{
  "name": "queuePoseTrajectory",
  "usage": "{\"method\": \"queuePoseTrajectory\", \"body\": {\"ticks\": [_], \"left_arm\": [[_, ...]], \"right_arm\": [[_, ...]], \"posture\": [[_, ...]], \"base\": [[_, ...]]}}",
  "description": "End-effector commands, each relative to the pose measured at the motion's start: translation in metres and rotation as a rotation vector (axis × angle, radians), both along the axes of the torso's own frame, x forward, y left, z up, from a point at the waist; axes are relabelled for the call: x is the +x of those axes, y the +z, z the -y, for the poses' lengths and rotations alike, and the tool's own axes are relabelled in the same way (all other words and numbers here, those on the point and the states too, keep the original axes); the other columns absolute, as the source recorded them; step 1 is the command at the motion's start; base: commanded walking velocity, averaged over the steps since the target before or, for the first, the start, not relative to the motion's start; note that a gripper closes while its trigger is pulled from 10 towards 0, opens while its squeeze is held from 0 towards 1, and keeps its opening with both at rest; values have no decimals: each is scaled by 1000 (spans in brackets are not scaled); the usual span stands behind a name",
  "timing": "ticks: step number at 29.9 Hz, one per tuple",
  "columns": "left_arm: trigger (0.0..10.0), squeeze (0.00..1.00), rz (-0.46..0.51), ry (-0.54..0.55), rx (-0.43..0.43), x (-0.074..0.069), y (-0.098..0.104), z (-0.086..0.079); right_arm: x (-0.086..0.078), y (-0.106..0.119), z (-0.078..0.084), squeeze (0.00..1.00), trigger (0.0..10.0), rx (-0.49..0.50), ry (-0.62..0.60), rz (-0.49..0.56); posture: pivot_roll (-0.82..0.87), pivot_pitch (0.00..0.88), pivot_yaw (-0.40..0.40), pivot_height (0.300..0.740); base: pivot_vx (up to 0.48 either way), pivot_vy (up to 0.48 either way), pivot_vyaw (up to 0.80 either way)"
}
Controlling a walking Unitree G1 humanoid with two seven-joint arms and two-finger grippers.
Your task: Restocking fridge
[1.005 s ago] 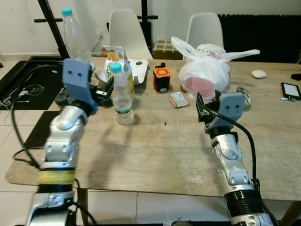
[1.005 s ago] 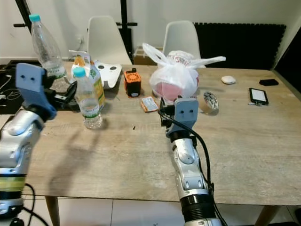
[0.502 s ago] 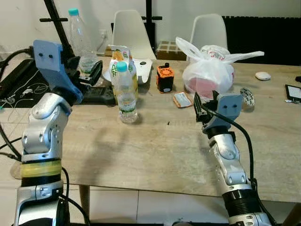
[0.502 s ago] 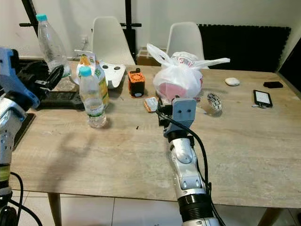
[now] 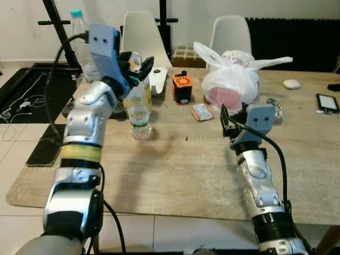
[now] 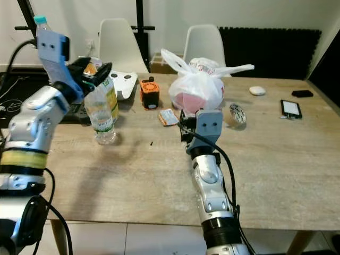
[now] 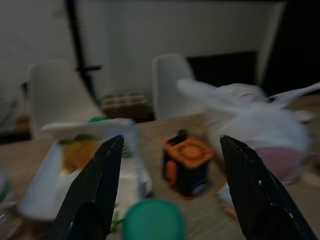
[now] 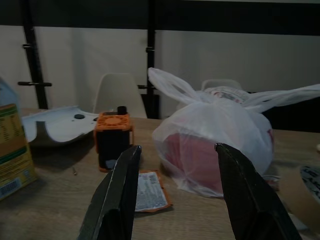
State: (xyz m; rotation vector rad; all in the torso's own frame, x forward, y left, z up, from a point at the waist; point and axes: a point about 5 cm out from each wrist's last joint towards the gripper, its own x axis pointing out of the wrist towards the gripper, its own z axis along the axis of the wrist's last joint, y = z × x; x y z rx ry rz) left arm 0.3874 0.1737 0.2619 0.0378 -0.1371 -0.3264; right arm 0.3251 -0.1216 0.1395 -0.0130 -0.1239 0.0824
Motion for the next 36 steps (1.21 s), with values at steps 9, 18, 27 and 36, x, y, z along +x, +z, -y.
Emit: {"method": "queuePoseTrajectory", "body": {"ticks": [9,18,27,36], "left_arm": [[7176,0,-30,51,49,8,-8,-4],[0,0,-16,38,19,5,-8,2],[0,0,23,46,2,0,-1,9],[10000,0,144,-94,23,-29,22,13]], "right_arm": [[1,-3,0,0,10000,5,1,-20],[1,-3,0,0,10000,5,3,-23],[2,-3,0,0,10000,2,6,-23],[0,12,-7,0,10000,27,87,38]], "posture": [[39,0,-43,740],[39,0,-45,740],[39,0,-50,740],[34,0,-43,740]], "base": [[0,0,0],[0,0,0],[0,0,0],[0,0,0]]}}
